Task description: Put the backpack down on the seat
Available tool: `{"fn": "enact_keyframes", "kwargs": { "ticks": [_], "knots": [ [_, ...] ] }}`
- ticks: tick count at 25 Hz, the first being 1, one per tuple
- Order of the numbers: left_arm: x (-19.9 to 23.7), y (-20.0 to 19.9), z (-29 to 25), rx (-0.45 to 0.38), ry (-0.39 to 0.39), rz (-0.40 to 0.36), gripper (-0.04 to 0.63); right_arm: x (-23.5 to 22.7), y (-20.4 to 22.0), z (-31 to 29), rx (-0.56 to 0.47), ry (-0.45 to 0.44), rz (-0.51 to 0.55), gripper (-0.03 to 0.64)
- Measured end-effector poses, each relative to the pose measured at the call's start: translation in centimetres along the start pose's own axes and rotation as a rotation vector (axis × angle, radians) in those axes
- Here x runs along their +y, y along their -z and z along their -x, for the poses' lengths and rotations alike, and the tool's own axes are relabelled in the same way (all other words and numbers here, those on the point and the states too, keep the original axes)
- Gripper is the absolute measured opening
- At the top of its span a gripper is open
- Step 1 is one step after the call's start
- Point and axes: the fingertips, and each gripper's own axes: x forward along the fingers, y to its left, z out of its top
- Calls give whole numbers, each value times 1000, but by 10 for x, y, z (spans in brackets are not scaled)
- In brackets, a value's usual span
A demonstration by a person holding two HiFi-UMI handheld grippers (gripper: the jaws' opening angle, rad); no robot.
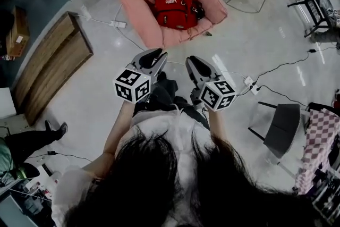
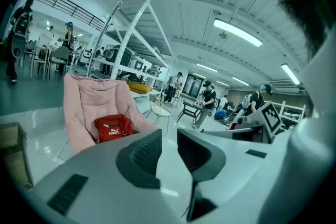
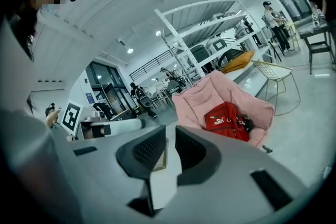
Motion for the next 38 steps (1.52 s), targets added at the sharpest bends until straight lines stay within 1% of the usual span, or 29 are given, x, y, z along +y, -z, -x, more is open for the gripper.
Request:
{"fn": "enact_keyframes", "kwargs": {
  "ticks": [8, 12, 19, 24, 29, 38],
  "knots": [
    [-40, 29, 39, -17, -72, -16, 100, 23, 22, 41, 18, -47, 33, 69],
    [-53, 43, 55, -22, -99, -19, 101, 36, 33, 54, 30, -71, 63, 69],
    [-62, 55, 80, -44, -133, -19, 100, 58, 47, 66, 49, -115, 121, 69],
    [-63, 54, 94, -67, -139, -16, 101, 73, 50, 67, 51, -132, 146, 67],
    [-70, 55, 94, -71, -139, -22, 101, 76, 51, 74, 52, -138, 164, 67],
    [-58, 53, 96, -73, -152, -1, 100, 77, 49, 65, 60, -138, 171, 67]
  ]
}}
